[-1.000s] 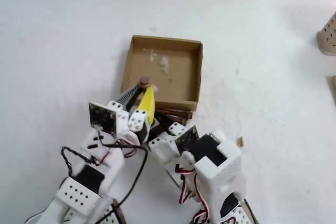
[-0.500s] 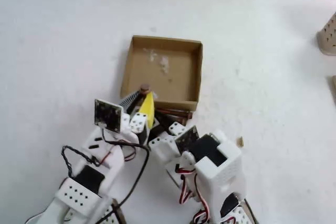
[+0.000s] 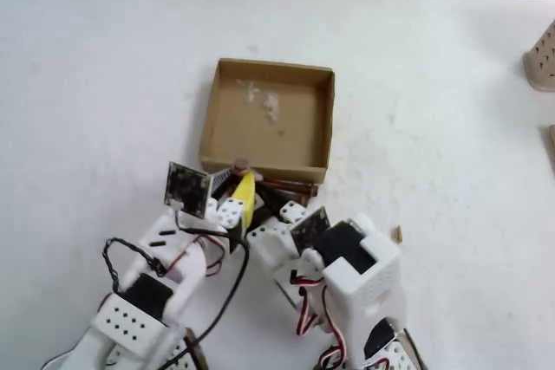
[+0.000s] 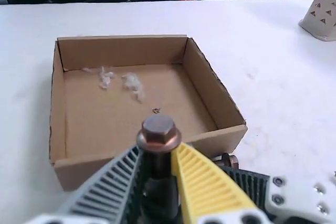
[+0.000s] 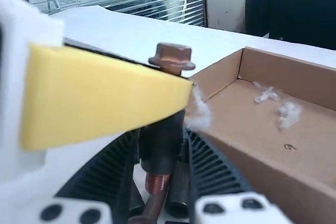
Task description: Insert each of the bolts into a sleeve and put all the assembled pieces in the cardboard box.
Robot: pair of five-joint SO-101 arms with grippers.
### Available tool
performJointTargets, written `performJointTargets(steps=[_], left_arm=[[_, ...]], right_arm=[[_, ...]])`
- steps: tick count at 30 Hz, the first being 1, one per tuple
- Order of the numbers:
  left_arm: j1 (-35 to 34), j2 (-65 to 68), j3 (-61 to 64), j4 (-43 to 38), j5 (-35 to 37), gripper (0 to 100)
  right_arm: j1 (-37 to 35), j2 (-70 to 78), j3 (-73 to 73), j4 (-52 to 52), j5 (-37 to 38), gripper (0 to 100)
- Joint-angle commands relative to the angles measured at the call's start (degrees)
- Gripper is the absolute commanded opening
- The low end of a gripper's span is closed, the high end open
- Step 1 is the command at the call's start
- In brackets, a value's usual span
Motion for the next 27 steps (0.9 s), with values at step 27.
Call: performJointTargets(steps=[27], left_arm=[[-5.76, -1.01, -19.87, 14.42, 6.95, 32]], right_arm=[[2.33, -3.65, -0.53, -1.45, 0.53, 1.6]])
